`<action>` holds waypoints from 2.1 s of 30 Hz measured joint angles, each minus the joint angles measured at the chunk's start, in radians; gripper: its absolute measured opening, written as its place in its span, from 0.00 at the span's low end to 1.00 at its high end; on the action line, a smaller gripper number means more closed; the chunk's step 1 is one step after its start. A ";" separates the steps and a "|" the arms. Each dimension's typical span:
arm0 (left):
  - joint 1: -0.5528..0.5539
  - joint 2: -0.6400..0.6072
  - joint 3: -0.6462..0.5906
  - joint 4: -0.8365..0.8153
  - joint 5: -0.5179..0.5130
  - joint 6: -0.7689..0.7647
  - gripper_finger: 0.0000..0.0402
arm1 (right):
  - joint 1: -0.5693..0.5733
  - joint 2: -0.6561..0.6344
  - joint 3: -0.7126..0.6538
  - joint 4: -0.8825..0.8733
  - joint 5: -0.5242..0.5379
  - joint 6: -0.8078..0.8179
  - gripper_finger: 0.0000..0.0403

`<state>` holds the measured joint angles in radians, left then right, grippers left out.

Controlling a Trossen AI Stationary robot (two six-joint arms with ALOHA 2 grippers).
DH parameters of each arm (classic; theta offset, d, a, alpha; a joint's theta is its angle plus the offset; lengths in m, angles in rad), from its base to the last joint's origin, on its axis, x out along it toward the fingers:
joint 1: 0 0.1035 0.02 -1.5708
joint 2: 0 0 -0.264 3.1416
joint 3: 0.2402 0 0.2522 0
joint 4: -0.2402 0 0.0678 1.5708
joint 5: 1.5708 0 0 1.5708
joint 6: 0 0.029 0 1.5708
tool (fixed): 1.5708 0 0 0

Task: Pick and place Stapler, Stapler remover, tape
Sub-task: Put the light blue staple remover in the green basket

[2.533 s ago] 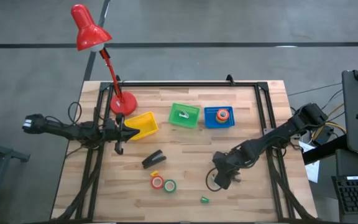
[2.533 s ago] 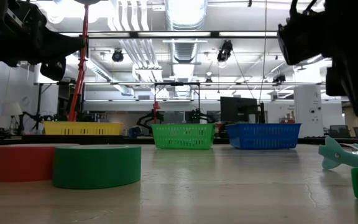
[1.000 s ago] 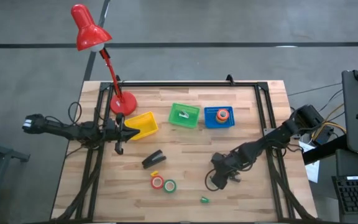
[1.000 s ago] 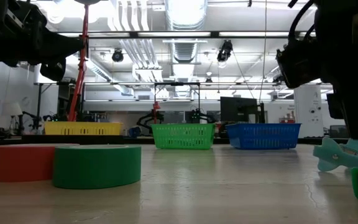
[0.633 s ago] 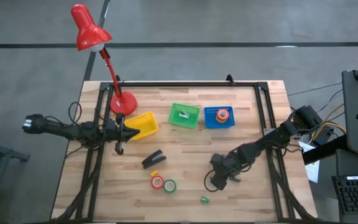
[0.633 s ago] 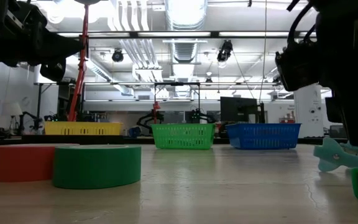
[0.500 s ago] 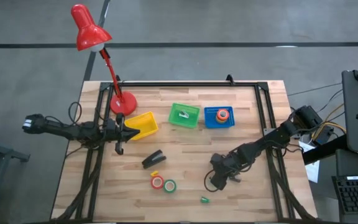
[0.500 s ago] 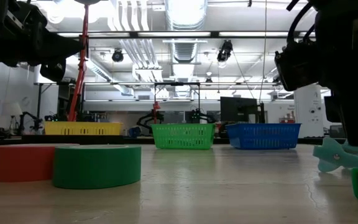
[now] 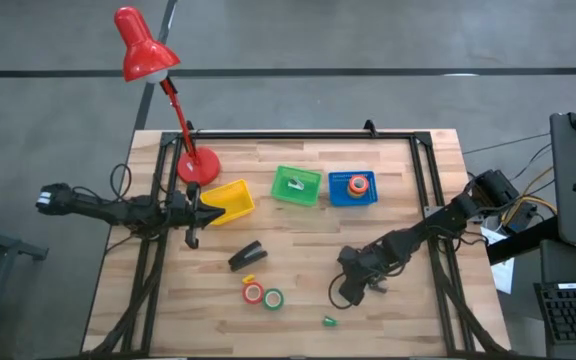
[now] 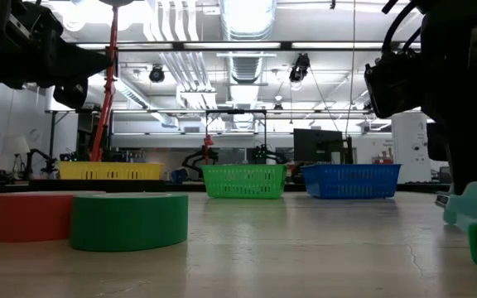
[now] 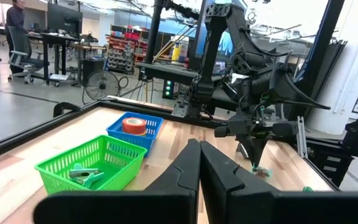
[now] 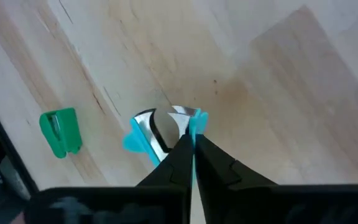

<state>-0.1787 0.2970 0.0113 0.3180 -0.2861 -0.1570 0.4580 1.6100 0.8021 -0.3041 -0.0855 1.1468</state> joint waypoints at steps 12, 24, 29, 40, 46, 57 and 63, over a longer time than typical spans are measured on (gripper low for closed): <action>0.000 0.000 0.000 0.000 0.000 0.000 0.02 | -0.002 -0.005 0.032 -0.002 0.093 -0.086 0.02; 0.000 0.000 0.000 -0.005 0.000 0.000 0.02 | -0.066 -0.019 0.083 -0.005 0.179 -0.229 0.02; 0.000 0.000 0.000 -0.005 0.000 0.000 0.02 | -0.119 -0.019 0.109 -0.004 0.218 -0.329 0.02; 0.000 0.000 0.000 -0.005 0.000 0.000 0.02 | -0.300 -0.019 0.183 -0.004 0.427 -0.658 0.02; 0.000 0.000 0.000 -0.005 0.000 0.000 0.02 | -0.400 -0.019 0.222 0.002 0.588 -0.855 0.02; 0.000 0.000 0.000 -0.005 0.000 0.000 0.02 | -0.600 -0.019 0.217 0.111 0.552 -0.993 0.02; 0.000 0.000 0.000 -0.006 0.000 0.000 0.02 | -0.652 0.021 0.194 0.167 0.507 -0.984 0.02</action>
<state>-0.1789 0.2968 0.0111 0.3122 -0.2861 -0.1570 -0.1945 1.6305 0.9958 -0.1370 0.4212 0.1625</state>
